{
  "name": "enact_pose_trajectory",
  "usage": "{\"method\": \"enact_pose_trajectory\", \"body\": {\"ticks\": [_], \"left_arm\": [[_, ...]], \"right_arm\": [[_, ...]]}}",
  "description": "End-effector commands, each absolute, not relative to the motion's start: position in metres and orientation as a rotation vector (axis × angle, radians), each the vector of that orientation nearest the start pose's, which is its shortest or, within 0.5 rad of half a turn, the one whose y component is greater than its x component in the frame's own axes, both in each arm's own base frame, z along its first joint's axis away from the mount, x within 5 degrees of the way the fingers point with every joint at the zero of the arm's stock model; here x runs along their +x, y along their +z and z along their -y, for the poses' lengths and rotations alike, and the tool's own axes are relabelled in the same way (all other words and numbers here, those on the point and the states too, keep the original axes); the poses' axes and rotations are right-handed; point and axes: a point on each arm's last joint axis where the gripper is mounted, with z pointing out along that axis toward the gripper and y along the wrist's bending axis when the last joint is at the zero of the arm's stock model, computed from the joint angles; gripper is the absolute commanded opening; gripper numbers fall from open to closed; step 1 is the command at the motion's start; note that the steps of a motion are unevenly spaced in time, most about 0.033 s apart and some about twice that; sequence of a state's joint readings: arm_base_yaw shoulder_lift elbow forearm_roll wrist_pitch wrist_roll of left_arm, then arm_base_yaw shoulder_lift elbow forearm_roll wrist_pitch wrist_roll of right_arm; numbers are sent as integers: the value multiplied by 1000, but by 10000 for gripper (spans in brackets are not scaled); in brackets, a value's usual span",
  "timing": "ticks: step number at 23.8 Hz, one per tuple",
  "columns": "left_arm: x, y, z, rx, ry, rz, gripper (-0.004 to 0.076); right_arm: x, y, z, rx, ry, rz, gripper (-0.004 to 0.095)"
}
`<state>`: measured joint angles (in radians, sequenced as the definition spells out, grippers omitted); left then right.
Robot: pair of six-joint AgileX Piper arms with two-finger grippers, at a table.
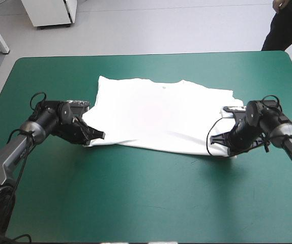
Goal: Fold the cloth
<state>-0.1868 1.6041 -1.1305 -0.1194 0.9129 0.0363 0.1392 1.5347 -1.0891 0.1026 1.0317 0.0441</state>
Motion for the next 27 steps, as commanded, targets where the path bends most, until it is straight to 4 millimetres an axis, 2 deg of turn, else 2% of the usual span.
{"method": "enact_pose_trajectory", "body": {"ticks": [1, 6, 12, 18, 20, 22, 24, 25, 26, 27], "left_arm": [[276, 249, 65, 222, -229, -2820, -22], [239, 234, 61, 236, -270, -2869, -22], [208, 229, 58, 194, -332, -2879, -22], [198, 229, 57, 202, -346, -2918, -22], [196, 229, 57, 214, -342, -2934, -4], [194, 235, 58, 230, -367, -2963, 111], [196, 249, 59, 257, -377, -2953, 281], [197, 257, 59, 272, -368, -2939, 361], [199, 270, 58, 294, -346, -2910, 428], [201, 283, 57, 309, -329, -2881, 462]], "right_arm": [[259, 253, -45, -83, 169, -2945, -17], [228, 238, -41, -70, 183, -3003, -17], [194, 230, -40, -71, 239, -3034, -17], [186, 232, -40, -73, 248, -3040, -15], [184, 232, -40, -72, 254, -3058, 39], [182, 235, -42, -67, 287, -3090, 253], [185, 246, -43, -78, 292, -3080, 466], [189, 255, -42, -90, 282, -3063, 538], [193, 267, -42, -102, 275, -3030, 568], [198, 280, -42, -107, 270, -2981, 565]]}}
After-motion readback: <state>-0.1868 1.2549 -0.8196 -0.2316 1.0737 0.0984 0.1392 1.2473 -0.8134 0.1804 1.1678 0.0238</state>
